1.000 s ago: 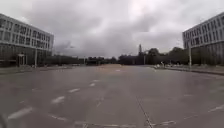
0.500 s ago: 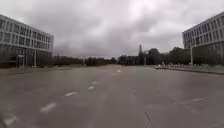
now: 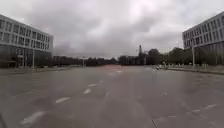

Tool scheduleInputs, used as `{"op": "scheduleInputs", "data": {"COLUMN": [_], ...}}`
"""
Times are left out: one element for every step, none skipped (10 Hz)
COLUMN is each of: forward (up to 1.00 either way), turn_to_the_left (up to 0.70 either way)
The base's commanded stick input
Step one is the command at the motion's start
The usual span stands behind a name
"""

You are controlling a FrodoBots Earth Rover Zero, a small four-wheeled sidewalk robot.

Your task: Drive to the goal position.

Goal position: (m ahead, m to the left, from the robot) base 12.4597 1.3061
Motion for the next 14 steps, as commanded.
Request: {"op": "scheduleInputs", "data": {"forward": [0.70, 0.70, 0.70, 0.70, 0.70, 0.70, 0.70, 0.70, 0.70, 0.70, 0.70, 0.70, 0.70, 0.70], "turn_to_the_left": [0.00, 0.00, 0.00, 0.00, 0.00, 0.00, 0.00, 0.00, 0.00, 0.00, 0.00, 0.00, 0.00, 0.00]}}
